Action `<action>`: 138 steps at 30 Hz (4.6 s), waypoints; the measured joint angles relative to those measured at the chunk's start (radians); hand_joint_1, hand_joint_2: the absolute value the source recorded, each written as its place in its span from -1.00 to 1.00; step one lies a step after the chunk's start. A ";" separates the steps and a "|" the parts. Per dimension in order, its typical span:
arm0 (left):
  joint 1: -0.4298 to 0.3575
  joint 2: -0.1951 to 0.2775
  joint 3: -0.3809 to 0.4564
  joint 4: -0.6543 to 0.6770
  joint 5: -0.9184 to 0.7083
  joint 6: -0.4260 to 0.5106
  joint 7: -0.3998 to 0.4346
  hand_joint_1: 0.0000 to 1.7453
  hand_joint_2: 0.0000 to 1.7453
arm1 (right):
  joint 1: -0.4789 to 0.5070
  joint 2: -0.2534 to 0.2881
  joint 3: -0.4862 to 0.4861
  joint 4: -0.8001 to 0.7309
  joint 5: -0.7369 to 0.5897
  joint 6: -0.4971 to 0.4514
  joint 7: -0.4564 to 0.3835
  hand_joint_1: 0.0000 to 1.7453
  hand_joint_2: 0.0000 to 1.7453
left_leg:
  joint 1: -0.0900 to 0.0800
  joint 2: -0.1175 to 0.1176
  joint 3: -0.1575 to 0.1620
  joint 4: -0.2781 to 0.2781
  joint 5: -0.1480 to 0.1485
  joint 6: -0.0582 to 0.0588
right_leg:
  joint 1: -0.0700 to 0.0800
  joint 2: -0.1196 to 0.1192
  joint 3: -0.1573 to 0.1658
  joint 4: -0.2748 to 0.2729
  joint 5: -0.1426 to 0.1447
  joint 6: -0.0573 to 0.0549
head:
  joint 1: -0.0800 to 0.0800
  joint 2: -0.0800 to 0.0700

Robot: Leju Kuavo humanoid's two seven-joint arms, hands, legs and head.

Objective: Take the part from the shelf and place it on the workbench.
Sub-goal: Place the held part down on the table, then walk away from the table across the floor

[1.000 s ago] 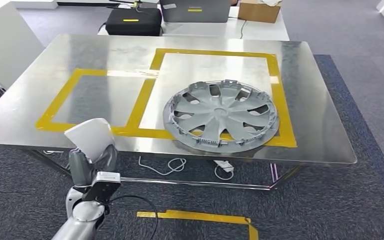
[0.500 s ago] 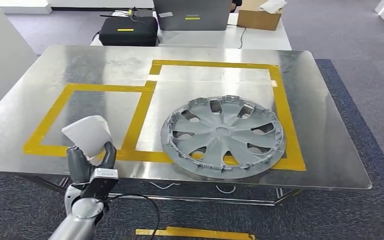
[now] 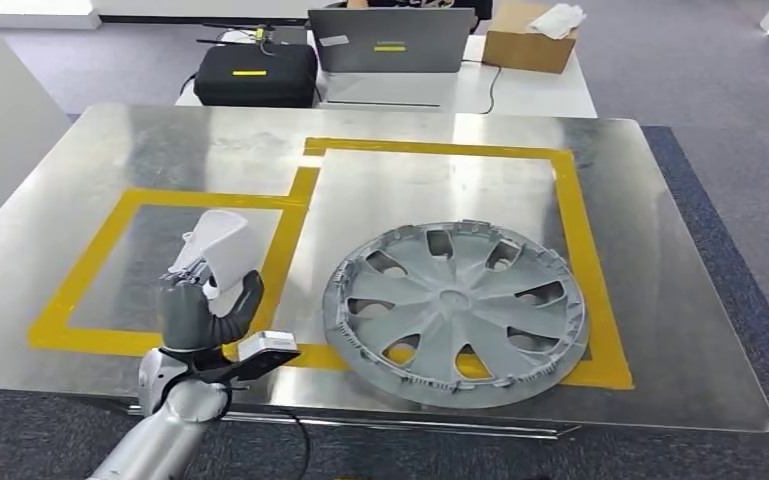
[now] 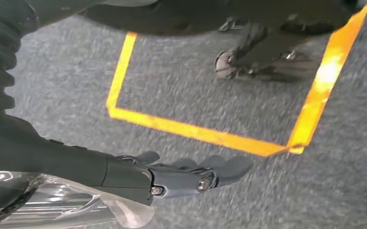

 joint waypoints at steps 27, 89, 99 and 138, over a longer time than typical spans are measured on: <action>-0.136 0.001 0.210 0.283 -0.574 0.003 0.224 1.00 1.00 | -0.002 -0.003 0.024 0.000 0.019 0.023 0.007 -1.00 1.00 | -0.004 0.004 0.025 -0.036 -0.004 -0.009 | -0.003 0.003 0.011 -0.009 -0.002 -0.009 | -0.004 0.000; 0.289 0.113 0.185 -0.219 0.036 0.005 0.021 -1.00 -1.00 | 0.018 0.021 0.016 0.000 0.004 0.010 -0.004 -1.00 -1.00 | -0.011 0.009 0.031 -0.031 -0.012 -0.001 | -0.009 0.007 0.019 -0.012 -0.003 -0.003 | -0.005 0.000; 0.368 0.094 0.355 -0.321 0.149 -0.003 -0.052 -1.00 -1.00 | 0.011 0.027 0.021 0.000 0.015 0.002 -0.008 -1.00 -1.00 | 0.002 0.011 0.043 -0.068 0.019 0.022 | -0.007 0.002 -0.003 0.027 -0.047 0.013 | 0.000 0.000; 0.316 -0.010 0.692 -0.282 0.491 -0.197 -0.061 -1.00 -1.00 | -0.001 0.030 -0.037 -0.001 -0.110 -0.002 -0.032 -1.00 -1.00 | 0.000 0.017 -0.057 -0.032 0.083 -0.006 | -0.004 -0.002 0.145 -0.047 -0.071 0.014 | 0.004 0.000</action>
